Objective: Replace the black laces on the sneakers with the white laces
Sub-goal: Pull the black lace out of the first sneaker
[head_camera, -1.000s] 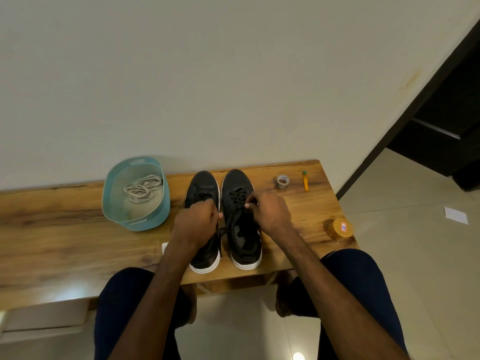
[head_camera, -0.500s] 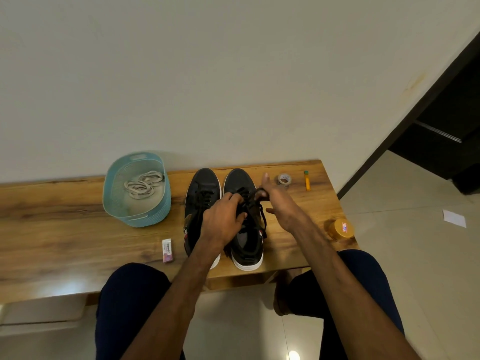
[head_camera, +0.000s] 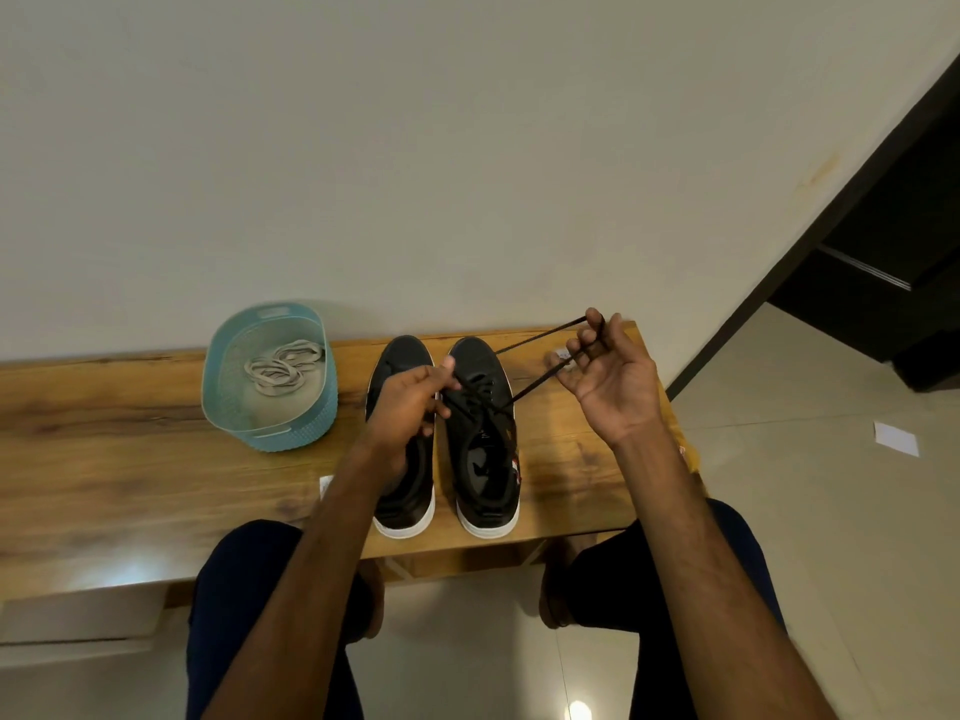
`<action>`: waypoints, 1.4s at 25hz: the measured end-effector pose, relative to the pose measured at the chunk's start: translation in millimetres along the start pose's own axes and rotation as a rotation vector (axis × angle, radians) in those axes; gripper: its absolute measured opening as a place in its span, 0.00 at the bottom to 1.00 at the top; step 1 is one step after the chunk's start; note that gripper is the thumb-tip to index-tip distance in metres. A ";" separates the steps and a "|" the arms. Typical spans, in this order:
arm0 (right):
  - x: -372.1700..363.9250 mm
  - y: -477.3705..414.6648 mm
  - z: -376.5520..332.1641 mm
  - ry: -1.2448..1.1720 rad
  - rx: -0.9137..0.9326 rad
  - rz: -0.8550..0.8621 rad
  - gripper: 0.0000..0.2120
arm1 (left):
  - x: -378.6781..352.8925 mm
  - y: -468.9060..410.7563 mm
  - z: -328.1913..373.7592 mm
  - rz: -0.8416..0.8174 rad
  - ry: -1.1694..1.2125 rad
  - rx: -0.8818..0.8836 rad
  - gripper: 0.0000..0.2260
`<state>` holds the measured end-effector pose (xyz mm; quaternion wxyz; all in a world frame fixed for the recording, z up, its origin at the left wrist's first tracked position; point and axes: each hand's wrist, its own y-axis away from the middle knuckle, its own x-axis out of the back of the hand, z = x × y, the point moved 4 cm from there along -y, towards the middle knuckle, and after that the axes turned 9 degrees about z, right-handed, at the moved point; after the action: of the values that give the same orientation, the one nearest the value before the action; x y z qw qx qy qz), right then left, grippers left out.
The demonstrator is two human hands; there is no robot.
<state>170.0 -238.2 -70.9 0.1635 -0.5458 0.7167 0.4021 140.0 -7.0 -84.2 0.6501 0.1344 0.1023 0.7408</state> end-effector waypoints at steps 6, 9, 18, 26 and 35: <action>14.3 -1.7 -9.6 0.164 0.073 0.198 0.11 | 42.4 5.1 15.7 0.194 -0.116 -0.142 0.15; 22.2 -1.1 -4.6 0.753 0.145 0.283 0.11 | 63.2 10.6 10.3 0.316 -0.801 -0.271 0.21; 23.3 2.6 26.5 2.138 0.316 0.263 0.11 | 69.4 35.3 31.5 0.356 -0.334 -0.481 0.20; 6.2 19.3 79.4 1.912 0.280 -0.109 0.23 | 3.0 20.3 -5.1 0.153 -1.101 -0.669 0.13; 19.6 24.0 70.9 1.833 0.297 0.054 0.20 | -48.5 6.2 -44.8 0.132 -1.201 -0.582 0.16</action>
<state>126.7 -195.5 -118.7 -0.4079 -0.6069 0.6227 -0.2785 125.0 -54.9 -127.6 0.5572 0.3485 -0.4895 0.5731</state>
